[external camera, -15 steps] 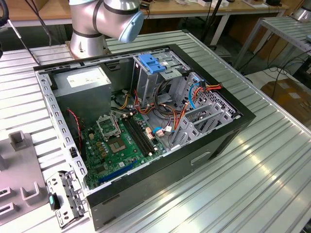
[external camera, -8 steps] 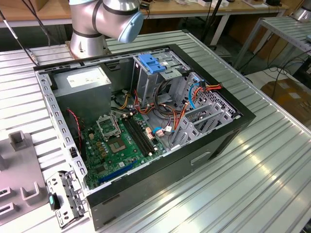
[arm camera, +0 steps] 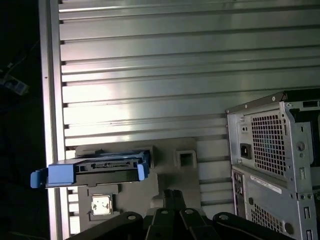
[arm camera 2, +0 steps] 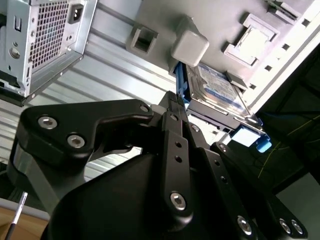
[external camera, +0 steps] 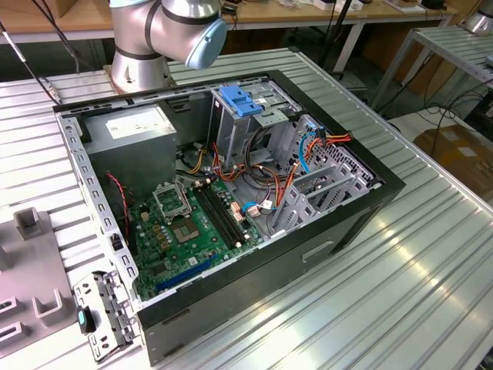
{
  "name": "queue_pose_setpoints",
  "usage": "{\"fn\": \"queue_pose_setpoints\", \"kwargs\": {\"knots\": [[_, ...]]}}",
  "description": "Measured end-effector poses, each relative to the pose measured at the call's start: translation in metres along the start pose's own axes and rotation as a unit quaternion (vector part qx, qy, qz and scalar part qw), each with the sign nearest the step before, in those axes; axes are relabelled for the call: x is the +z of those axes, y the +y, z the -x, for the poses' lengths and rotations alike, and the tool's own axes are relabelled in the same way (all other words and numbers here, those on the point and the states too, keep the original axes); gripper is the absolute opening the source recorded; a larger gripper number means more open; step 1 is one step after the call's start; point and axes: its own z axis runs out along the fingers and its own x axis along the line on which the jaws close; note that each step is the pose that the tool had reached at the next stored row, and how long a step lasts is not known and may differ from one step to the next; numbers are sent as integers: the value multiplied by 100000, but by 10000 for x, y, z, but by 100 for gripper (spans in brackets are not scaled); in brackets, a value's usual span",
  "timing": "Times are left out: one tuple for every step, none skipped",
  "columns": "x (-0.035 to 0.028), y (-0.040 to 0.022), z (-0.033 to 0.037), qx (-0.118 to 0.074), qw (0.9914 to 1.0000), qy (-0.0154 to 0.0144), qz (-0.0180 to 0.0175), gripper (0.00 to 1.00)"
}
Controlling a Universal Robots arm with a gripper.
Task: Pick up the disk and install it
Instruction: 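Reach for the disk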
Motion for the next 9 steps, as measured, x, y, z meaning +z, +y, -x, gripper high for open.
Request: {"fn": "queue_pose_setpoints", "kwargs": {"knots": [[2, 3, -36, 5, 100000, 4, 11, 11], [3, 3, -57, 4, 100000, 5, 17, 11], [3, 3, -76, 5, 100000, 7, 19, 11], [3, 1, -105, 9, 100000, 14, 20, 11], [3, -1, -129, 12, 100000, 11, 27, 11], [3, -4, -165, 10, 100000, 9, 32, 11], [3, -7, -211, 10, 100000, 10, 32, 11], [3, -9, -231, 8, 100000, 13, 30, 11], [3, -11, -254, 10, 100000, 8, 32, 11]]}}
